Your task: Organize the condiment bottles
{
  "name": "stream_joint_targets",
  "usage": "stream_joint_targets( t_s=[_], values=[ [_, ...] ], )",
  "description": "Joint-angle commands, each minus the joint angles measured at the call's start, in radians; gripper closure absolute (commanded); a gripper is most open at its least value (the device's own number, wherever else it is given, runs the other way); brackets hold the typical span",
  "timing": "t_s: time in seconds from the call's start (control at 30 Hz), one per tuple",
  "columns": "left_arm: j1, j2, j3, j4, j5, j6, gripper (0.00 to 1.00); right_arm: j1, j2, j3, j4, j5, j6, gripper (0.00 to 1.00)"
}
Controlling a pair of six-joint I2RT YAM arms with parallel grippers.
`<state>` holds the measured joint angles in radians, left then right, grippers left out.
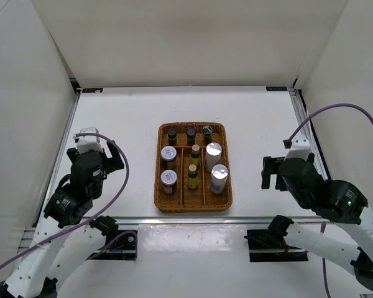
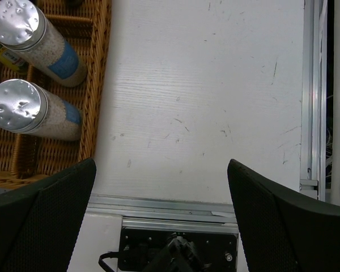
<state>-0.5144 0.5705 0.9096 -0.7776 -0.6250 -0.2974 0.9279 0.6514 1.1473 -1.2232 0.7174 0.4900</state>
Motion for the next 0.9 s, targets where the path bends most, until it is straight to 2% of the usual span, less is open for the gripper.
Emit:
stream_joint_targets(
  t_s=[0.0,0.3,0.53,0.67,0.87],
  values=[
    [-0.003,-0.012,0.009,0.014,-0.013,-0.009,0.00,0.003,-0.026,-0.008,0.030,0.011,0.001,0.00],
    [-0.003,-0.012,0.000,0.014,-0.038,-0.019,0.00,0.003,-0.007,-0.008,0.030,0.011,0.001,0.00],
    [-0.003,-0.032,-0.061,0.096,-0.016,0.026,0.00,0.003,0.004,-0.017,0.030,0.011,0.001,0.00],
    [-0.003,-0.011,-0.084,0.106,-0.076,0.037,0.00,0.003,0.036,-0.017,0.039,0.002,0.001,0.00],
    [-0.003,-0.030,-0.119,0.115,-0.085,0.069,0.00,0.003,0.056,-0.017,0.039,0.002,-0.008,0.00]
  ],
)
